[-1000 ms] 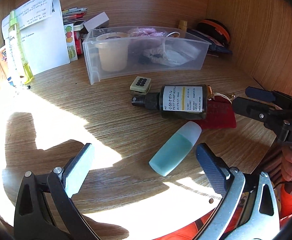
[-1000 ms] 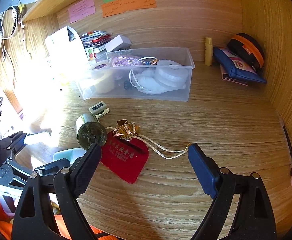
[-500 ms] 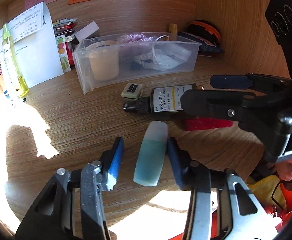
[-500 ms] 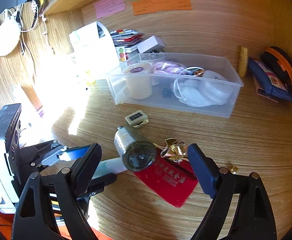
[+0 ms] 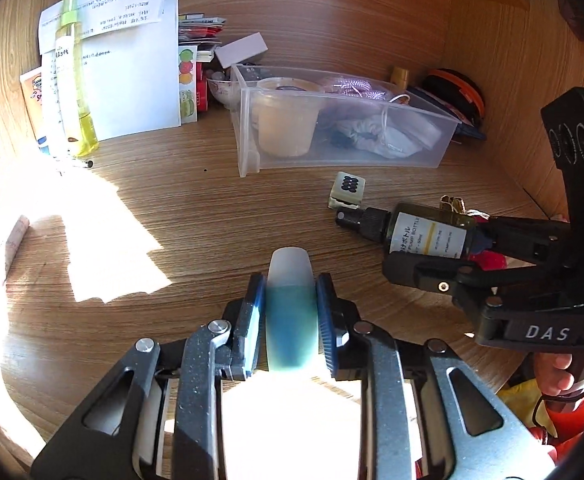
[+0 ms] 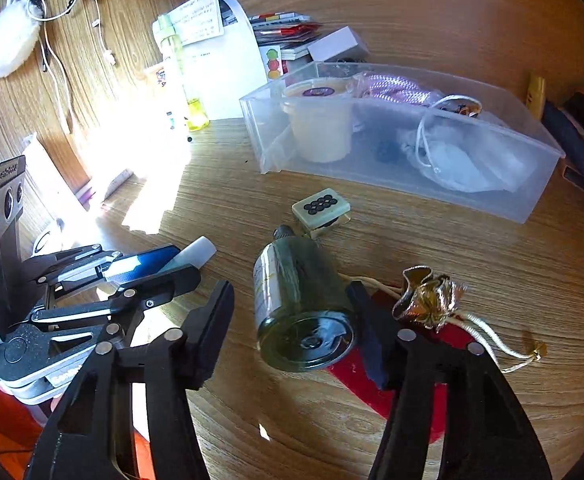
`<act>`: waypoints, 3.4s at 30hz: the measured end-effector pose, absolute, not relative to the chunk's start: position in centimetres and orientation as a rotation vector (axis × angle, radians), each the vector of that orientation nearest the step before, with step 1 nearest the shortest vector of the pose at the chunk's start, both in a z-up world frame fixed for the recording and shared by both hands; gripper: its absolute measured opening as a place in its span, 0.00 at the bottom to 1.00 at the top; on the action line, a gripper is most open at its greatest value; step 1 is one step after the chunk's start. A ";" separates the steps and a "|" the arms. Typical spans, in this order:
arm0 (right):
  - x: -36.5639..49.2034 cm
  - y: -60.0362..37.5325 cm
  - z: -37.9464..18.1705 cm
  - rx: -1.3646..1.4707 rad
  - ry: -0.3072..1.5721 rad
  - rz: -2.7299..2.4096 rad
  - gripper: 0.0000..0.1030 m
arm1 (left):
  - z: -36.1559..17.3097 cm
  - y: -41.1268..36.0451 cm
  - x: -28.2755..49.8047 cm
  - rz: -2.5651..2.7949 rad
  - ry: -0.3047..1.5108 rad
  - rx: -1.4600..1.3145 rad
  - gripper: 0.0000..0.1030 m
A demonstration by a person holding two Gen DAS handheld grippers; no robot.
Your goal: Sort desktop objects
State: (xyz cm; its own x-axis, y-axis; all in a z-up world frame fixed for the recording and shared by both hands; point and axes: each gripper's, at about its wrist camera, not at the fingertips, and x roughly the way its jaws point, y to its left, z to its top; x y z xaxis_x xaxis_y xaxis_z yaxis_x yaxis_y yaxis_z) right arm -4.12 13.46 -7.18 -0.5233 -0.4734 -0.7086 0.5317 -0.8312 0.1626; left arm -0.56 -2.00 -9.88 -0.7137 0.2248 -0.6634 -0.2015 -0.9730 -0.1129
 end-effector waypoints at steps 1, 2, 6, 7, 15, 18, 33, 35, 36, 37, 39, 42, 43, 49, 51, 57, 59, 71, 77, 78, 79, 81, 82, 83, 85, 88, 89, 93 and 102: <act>-4.3 13.2 -7.5 1.069 0.096 -2.314 0.39 | -9.9 -1.9 -0.6 2.704 -0.044 -1.054 0.30; -4.2 13.1 -7.5 1.062 0.096 -2.315 0.38 | -9.9 -1.8 -0.6 2.702 -0.039 -1.052 0.33; -4.0 13.0 -7.3 1.066 0.096 -2.304 0.37 | -10.0 -1.4 -0.6 2.723 -0.003 -1.034 0.33; -4.0 13.0 -7.3 1.069 0.086 -2.302 0.37 | -10.0 -1.4 -0.7 2.727 -0.016 -1.032 0.32; -3.7 14.8 -5.9 1.029 -0.005 -2.310 0.36 | -9.8 -2.4 -1.2 2.721 -0.106 -1.055 0.23; -3.8 15.5 -4.9 1.001 -0.023 -2.333 0.37 | -9.3 -2.3 -1.0 2.727 -0.101 -1.040 0.23; -5.0 19.4 0.5 0.850 -0.049 -2.458 0.37 | -2.1 -2.4 -1.9 2.843 -0.043 -0.765 0.23; -5.3 19.7 1.2 0.830 -0.043 -2.473 0.37 | -1.5 -2.6 -2.4 2.852 -0.052 -0.748 0.23; -5.4 19.9 1.4 0.823 -0.039 -2.474 0.37 | -1.2 -2.7 -2.6 2.858 -0.058 -0.741 0.23; -5.6 20.0 1.8 0.812 -0.040 -2.482 0.37 | -0.9 -2.7 -3.0 2.859 -0.062 -0.732 0.23; -5.8 20.2 2.3 0.793 -0.039 -2.491 0.37 | -0.5 -2.8 -3.6 2.862 -0.067 -0.715 0.23; -6.3 20.3 3.1 0.768 -0.037 -2.506 0.37 | 0.2 -2.7 -4.3 2.859 -0.071 -0.686 0.23; -6.5 20.3 3.3 0.761 -0.035 -2.509 0.37 | 0.4 -2.6 -4.6 2.858 -0.066 -0.677 0.23; -8.1 20.7 4.0 0.736 -0.026 -2.525 0.37 | 1.3 -1.7 -7.0 2.841 -0.055 -0.655 0.23; -8.8 20.8 4.1 0.728 -0.016 -2.530 0.37 | 1.4 -1.3 -7.8 2.834 -0.058 -0.652 0.23; -11.5 21.0 4.4 0.731 0.012 -2.546 0.37 | 1.5 0.0 -10.7 2.793 -0.100 -0.679 0.23; -12.2 21.3 4.4 0.738 -0.002 -2.542 0.37 | 1.6 0.5 -11.7 2.773 -0.109 -0.690 0.23; -15.4 21.8 3.6 0.787 0.021 -2.566 0.37 | -0.2 1.3 -14.1 2.745 -0.049 -0.799 0.23; -17.2 21.4 1.2 0.875 0.002 -2.549 0.37 | -0.6 0.8 -12.3 2.731 -0.009 -0.797 0.27; -17.4 21.3 0.9 0.887 0.011 -2.554 0.37 | -0.7 0.8 -11.9 2.724 0.001 -0.796 0.32; -17.5 21.3 0.8 0.893 0.016 -2.559 0.37 | -0.8 0.8 -11.5 2.718 0.012 -0.797 0.34; -17.6 21.2 0.5 0.901 0.020 -2.556 0.37 | -1.2 0.8 -10.7 2.706 0.032 -0.803 0.40; -17.6 21.3 0.4 0.902 0.020 -2.553 0.37 | -1.4 0.8 -10.3 2.703 0.040 -0.810 0.40; -17.7 21.3 0.4 0.903 0.019 -2.551 0.37 | -1.7 0.7 -10.0 2.696 0.043 -0.821 0.40; -17.8 21.3 0.2 0.909 0.015 -2.546 0.37 | -2.3 0.6 -9.6 2.660 0.032 -0.857 0.41; -17.9 21.5 -0.1 0.926 0.018 -2.536 0.37 | -3.5 0.6 -9.4 2.621 0.045 -0.936 0.41; -17.8 21.4 -0.2 0.931 0.024 -2.537 0.37 | -4.0 0.7 -9.3 2.612 0.062 -0.960 0.41; -17.4 21.2 -0.1 0.920 0.032 -2.527 0.37 | -5.8 1.0 -9.5 2.557 0.084 -1.070 0.41; -17.8 21.7 -0.6 0.949 0.009 -2.534 0.37 | -7.5 3.3 -9.8 2.485 0.179 -1.134 0.41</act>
